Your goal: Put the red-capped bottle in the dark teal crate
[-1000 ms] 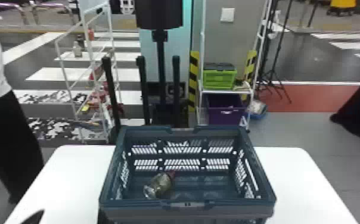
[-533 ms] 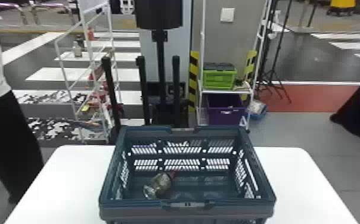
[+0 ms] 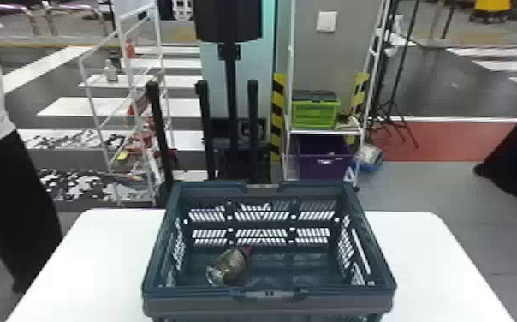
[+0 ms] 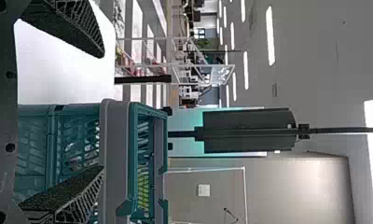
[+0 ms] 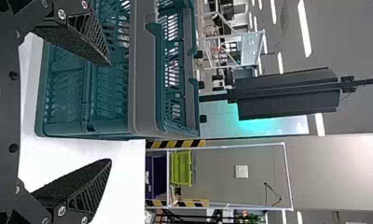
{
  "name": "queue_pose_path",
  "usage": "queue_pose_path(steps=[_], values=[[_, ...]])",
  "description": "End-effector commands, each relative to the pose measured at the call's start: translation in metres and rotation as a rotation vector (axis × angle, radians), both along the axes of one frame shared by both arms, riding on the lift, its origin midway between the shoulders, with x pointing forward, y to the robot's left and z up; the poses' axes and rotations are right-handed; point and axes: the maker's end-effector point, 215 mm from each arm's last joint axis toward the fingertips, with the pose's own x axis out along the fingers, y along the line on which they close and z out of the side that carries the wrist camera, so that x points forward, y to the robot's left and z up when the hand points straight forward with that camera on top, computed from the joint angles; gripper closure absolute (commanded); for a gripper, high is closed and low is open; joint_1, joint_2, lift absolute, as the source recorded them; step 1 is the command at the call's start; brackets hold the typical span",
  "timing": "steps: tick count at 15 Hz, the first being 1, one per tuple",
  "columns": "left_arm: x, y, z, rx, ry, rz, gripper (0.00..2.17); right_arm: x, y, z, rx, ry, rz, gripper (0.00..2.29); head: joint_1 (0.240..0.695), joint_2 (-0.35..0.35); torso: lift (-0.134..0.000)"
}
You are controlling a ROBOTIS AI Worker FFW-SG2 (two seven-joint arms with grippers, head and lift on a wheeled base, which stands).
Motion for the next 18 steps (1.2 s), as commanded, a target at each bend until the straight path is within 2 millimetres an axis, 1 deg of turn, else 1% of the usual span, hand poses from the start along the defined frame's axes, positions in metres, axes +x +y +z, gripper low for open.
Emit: queue_pose_path(steps=[1,7,14,18], values=[[-0.001,-0.001,-0.001,0.002,0.006,-0.002,0.02,-0.001,0.001,0.002,0.003,-0.005,0.002,0.15,0.499,0.0,0.0],[-0.002,-0.007,-0.011,0.004,0.036,-0.015,0.02,-0.004,0.001,0.001,0.003,-0.003,0.003,0.15,0.499,0.0,0.0],[-0.002,-0.006,-0.007,0.004,0.028,-0.017,0.02,-0.003,0.003,0.004,0.009,-0.013,0.003,0.15,0.499,0.0,0.0],[-0.003,-0.007,-0.011,0.007,0.037,-0.021,0.02,-0.004,0.003,0.003,0.01,-0.008,0.002,0.15,0.499,0.0,0.0]])
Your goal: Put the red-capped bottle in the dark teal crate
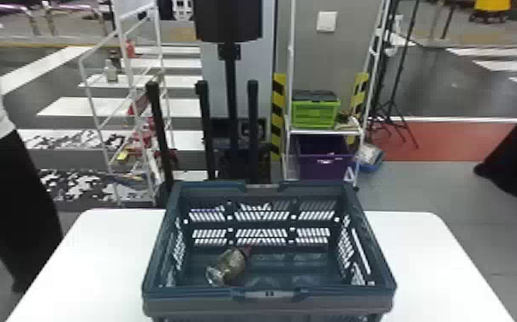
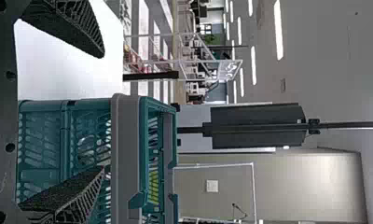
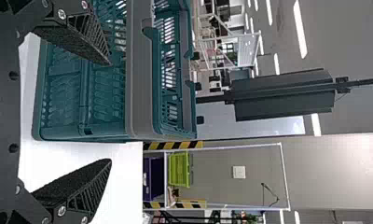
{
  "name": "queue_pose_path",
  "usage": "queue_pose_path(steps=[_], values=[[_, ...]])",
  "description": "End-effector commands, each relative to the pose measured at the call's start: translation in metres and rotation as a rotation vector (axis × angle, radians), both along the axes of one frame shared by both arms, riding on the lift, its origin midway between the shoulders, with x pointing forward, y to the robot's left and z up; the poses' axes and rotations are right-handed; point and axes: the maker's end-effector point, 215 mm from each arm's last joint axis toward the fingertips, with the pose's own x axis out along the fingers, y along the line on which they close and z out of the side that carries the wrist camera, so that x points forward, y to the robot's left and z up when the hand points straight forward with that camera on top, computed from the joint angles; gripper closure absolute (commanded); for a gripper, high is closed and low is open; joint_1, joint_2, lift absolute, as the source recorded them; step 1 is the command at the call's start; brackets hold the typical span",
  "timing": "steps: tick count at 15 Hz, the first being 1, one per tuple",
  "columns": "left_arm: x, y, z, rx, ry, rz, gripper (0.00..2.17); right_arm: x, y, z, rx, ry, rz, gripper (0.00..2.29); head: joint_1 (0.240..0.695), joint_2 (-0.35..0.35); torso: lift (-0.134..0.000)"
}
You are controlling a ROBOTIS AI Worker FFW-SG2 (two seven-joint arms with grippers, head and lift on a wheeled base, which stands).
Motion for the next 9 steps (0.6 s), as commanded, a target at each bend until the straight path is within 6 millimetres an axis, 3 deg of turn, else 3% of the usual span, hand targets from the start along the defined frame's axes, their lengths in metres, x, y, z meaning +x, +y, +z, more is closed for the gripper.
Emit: queue_pose_path(steps=[1,9], values=[[0.0001,0.0002,-0.0009,-0.001,0.001,0.001,0.02,-0.0003,-0.0001,-0.001,0.0,0.003,0.0,0.15,0.499,0.0,0.0],[0.0024,0.0003,-0.0016,0.003,0.002,-0.003,0.02,-0.0013,-0.0012,-0.0052,-0.001,0.009,-0.003,0.15,0.499,0.0,0.0]])
